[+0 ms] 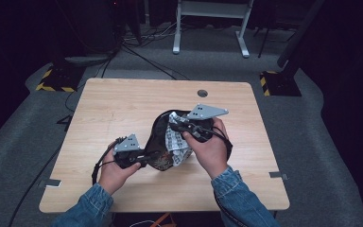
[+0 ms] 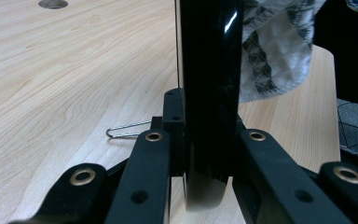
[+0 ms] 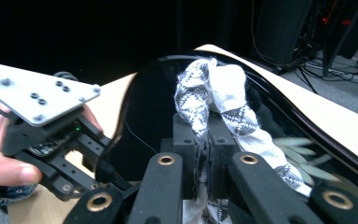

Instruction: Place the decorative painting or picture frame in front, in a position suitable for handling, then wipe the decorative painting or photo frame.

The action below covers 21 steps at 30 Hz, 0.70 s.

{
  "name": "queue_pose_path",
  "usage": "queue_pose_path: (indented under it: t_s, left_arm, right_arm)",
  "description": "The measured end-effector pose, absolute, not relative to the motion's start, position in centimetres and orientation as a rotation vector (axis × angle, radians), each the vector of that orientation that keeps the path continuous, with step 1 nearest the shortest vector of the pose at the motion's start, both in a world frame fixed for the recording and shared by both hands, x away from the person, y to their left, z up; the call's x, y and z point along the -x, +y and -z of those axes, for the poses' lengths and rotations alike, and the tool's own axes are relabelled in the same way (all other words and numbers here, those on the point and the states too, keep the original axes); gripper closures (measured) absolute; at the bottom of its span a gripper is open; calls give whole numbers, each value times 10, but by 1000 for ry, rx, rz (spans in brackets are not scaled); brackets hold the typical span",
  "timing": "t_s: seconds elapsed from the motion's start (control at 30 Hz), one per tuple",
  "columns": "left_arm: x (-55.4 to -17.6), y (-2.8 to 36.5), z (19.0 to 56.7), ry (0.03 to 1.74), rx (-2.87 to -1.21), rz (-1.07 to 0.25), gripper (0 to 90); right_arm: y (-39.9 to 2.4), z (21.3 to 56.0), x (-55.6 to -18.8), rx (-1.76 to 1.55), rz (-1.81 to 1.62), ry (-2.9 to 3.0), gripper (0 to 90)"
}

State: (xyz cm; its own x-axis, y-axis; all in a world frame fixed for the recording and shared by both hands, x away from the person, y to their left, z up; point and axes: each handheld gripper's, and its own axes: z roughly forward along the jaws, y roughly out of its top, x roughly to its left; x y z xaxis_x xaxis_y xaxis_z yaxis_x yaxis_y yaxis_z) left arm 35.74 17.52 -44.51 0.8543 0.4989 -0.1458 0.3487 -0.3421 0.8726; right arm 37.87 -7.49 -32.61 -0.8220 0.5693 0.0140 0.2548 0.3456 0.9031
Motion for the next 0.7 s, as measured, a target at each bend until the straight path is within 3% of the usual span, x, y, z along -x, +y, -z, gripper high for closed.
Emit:
queue_pose_path:
  t_s: [0.4, 0.7]
  left_arm:
    - [-358, 175, 445, 622, -1966, -177, 800]
    - [-357, 174, 444, 627, -1964, -176, 800]
  right_arm:
    - [-65, 321, -375, -685, -1473, 2324, 862]
    - [-82, 321, -383, -743, -1455, 2280, 862]
